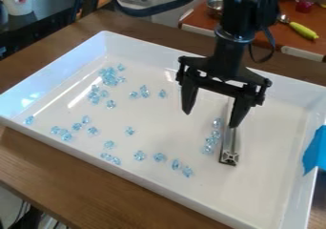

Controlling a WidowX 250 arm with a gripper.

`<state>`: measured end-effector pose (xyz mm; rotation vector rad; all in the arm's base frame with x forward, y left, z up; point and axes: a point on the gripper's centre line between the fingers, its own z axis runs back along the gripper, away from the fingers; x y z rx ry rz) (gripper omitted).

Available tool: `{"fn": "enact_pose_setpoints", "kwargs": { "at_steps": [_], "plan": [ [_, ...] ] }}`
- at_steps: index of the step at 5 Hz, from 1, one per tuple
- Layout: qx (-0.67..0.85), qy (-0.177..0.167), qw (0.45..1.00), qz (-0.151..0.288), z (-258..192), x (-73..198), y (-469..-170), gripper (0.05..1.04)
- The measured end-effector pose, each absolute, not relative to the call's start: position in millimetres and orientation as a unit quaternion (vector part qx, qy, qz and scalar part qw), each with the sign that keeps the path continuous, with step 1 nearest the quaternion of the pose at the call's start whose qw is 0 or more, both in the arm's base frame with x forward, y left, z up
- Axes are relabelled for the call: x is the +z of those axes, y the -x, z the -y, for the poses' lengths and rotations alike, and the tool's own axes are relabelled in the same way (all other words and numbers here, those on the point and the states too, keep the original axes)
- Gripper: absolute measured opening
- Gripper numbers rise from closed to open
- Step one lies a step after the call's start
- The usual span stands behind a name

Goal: Sweep into pile

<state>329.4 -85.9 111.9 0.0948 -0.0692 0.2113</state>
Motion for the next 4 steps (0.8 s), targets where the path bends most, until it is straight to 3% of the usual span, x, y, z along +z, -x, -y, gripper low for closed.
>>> {"fn": "enact_pose_setpoints", "kwargs": {
  "at_steps": [2, 4],
  "plan": [
    [0.108, -0.051, 0.993, 0.012, 83.5, 102.6, -324.5, 0.999],
    [0.122, -0.032, 0.992, -0.013, 81.5, 106.4, -321.5, 0.999]
  ]
}}
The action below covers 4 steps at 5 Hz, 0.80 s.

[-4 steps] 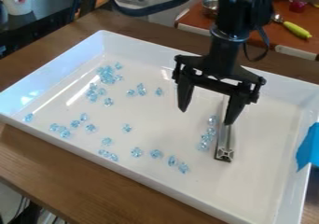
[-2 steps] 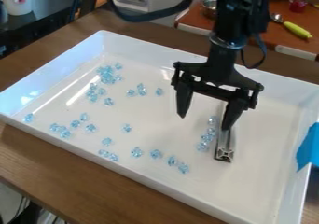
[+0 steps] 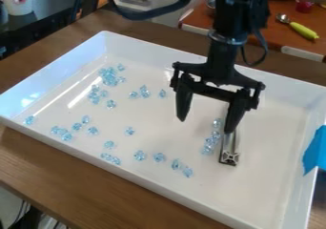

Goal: Sweep into pile

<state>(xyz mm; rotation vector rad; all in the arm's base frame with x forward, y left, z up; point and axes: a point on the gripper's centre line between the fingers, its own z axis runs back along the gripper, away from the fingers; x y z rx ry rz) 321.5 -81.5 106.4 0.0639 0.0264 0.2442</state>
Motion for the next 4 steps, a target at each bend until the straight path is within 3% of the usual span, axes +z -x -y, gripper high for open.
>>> {"fn": "enact_pose_setpoints", "kwargs": {
  "at_steps": [4],
  "plan": [
    [0.144, 0.032, 0.989, 0.027, 101, 117, -340, 0.999]
  ]
}}
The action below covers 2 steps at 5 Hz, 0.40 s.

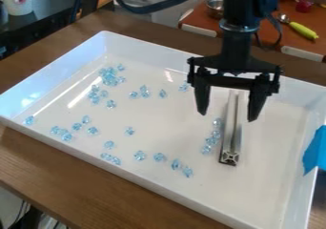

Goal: Sweep into pile

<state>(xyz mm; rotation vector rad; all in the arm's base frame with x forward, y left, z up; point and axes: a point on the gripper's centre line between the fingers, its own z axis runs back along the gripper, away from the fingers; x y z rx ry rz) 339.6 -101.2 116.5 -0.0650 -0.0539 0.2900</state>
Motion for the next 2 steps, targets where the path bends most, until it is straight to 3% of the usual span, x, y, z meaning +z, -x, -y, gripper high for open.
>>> {"fn": "enact_pose_setpoints", "kwargs": {
  "at_steps": [2],
  "plan": [
    [0.156, 0.047, 0.985, 0.057, 113.7, 117.6, -346.8, 0.999]
  ]
}}
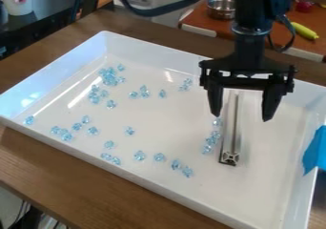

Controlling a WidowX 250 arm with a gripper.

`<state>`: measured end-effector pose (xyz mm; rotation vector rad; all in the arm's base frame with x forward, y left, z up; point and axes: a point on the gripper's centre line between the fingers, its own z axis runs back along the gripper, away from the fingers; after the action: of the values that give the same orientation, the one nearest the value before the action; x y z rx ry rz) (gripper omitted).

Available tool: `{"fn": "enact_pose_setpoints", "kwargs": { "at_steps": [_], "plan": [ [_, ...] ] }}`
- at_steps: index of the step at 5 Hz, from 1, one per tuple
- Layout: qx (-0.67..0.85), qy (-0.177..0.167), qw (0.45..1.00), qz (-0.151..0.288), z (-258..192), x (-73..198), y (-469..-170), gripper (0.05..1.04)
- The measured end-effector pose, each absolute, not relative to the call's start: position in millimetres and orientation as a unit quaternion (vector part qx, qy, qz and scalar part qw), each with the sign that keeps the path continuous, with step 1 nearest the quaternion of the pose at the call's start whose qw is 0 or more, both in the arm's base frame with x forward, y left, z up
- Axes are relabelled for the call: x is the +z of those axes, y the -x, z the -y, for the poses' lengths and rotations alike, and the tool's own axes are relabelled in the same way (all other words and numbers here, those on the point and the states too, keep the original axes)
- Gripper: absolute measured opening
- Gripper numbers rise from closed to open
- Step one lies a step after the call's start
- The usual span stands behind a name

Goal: Sweep into pile

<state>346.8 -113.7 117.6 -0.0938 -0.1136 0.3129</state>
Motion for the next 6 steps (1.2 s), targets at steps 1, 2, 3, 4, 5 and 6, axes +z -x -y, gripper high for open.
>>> {"fn": "enact_pose_setpoints", "kwargs": {
  "at_steps": [1, 2, 3, 4, 5, 6],
  "plan": [
    [0.159, 0.044, 0.984, 0.067, 117, 118, -348, 0.999],
    [0.152, 0.032, 0.985, 0.071, 124, 108, -350, 0.999],
    [0.156, 0.030, 0.984, 0.078, 123, 107, -353, 0.999],
    [0.155, 0.023, 0.985, 0.079, 121, 100, -354, 0.999],
    [0.148, 0.017, 0.986, 0.076, 119, 94, -352, 0.959],
    [0.150, 0.014, 0.986, 0.068, 108, 91, -352, 0.670]
  ]
}}
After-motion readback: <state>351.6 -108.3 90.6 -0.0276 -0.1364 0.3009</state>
